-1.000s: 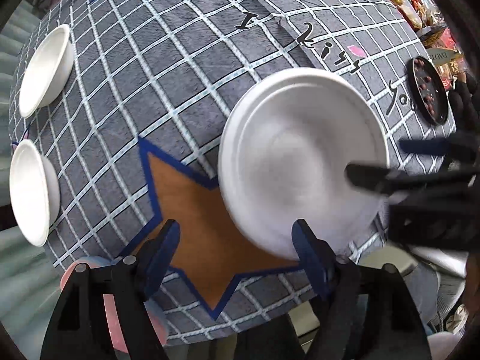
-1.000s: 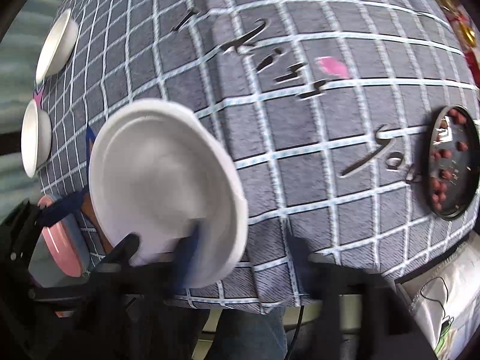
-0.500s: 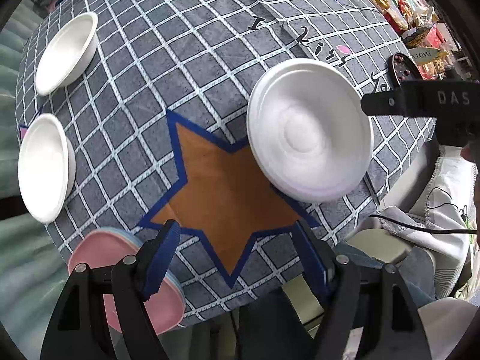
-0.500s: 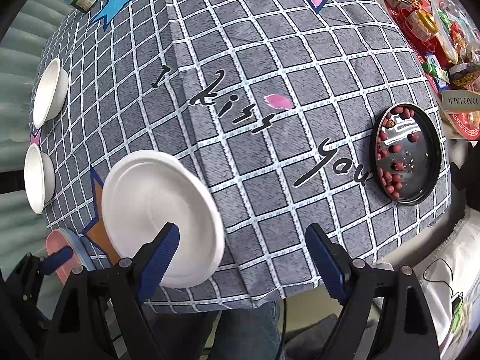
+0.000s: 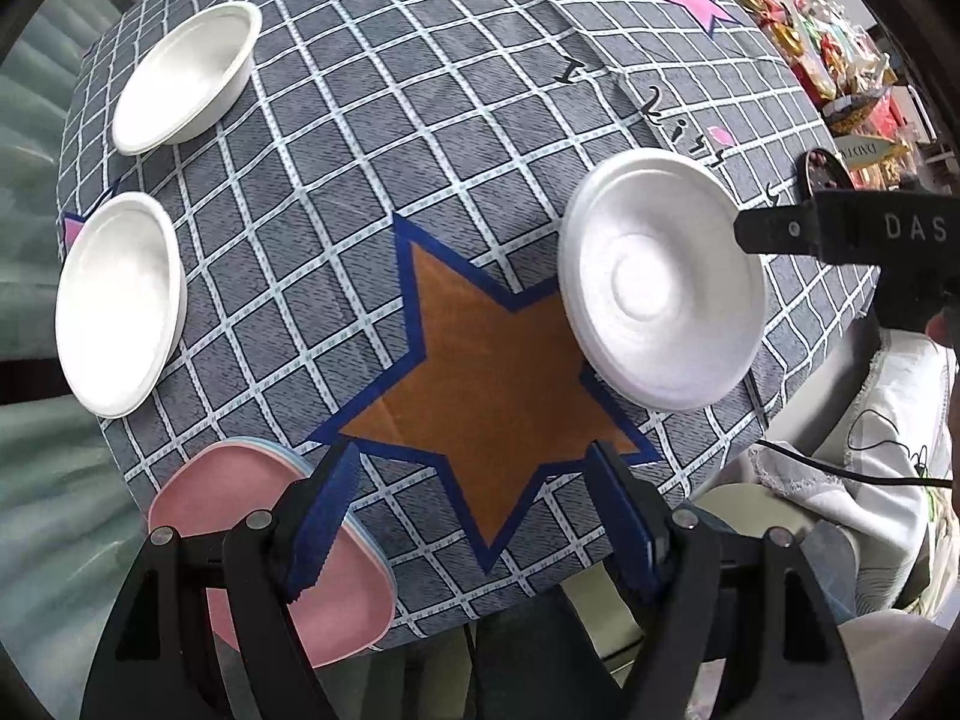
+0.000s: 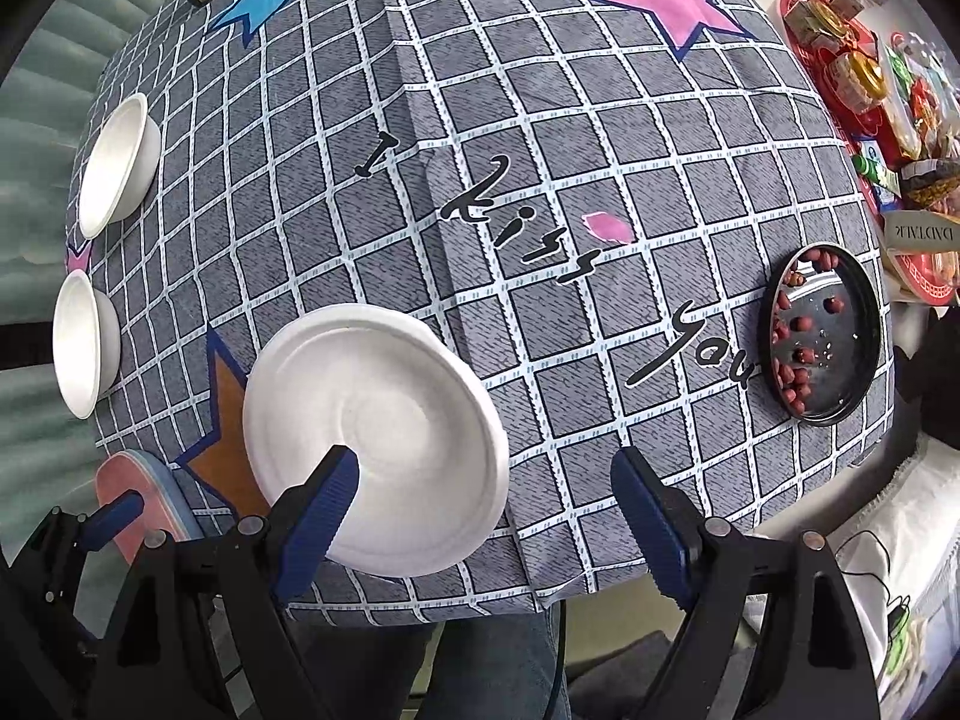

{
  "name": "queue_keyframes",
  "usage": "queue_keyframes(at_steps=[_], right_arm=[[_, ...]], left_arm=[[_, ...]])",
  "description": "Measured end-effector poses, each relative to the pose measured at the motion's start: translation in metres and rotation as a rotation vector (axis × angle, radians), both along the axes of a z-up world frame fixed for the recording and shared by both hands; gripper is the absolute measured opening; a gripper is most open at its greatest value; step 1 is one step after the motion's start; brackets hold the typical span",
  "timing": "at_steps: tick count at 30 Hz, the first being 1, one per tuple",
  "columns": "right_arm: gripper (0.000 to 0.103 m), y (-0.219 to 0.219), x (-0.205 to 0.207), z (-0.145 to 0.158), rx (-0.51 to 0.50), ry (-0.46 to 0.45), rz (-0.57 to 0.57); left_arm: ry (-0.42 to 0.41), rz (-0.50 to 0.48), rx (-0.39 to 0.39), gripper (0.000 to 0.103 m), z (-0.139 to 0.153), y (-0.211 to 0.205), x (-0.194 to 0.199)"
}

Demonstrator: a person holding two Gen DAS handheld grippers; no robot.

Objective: Organize plates and bowls
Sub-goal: 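Move the left gripper to the second white bowl by the pink star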

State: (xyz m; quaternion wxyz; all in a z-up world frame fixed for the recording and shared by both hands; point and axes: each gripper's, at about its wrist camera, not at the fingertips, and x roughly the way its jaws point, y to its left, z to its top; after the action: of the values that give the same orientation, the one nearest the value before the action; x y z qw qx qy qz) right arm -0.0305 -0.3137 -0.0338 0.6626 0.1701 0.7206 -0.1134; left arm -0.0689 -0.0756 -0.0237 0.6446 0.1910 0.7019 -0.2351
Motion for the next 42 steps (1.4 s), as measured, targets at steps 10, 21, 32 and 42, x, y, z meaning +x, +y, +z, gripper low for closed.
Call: queue_keyframes(at_steps=[10, 21, 32, 42], right_arm=[[0.087, 0.014, 0.011, 0.0, -0.001, -0.001, 0.039], [0.087, 0.017, 0.014, 0.0, -0.001, 0.008, 0.065], [0.087, 0.021, 0.02, -0.001, -0.006, 0.019, 0.099], [0.087, 0.035, 0.037, -0.002, -0.007, 0.026, 0.167]], left_arm=[[0.004, 0.034, -0.005, 0.08, 0.008, 0.018, 0.004], [0.008, 0.052, -0.005, 0.08, 0.008, 0.019, 0.008], [0.012, 0.107, -0.022, 0.08, 0.012, 0.028, 0.017], [-0.022, 0.202, -0.059, 0.08, 0.027, 0.037, 0.045]])
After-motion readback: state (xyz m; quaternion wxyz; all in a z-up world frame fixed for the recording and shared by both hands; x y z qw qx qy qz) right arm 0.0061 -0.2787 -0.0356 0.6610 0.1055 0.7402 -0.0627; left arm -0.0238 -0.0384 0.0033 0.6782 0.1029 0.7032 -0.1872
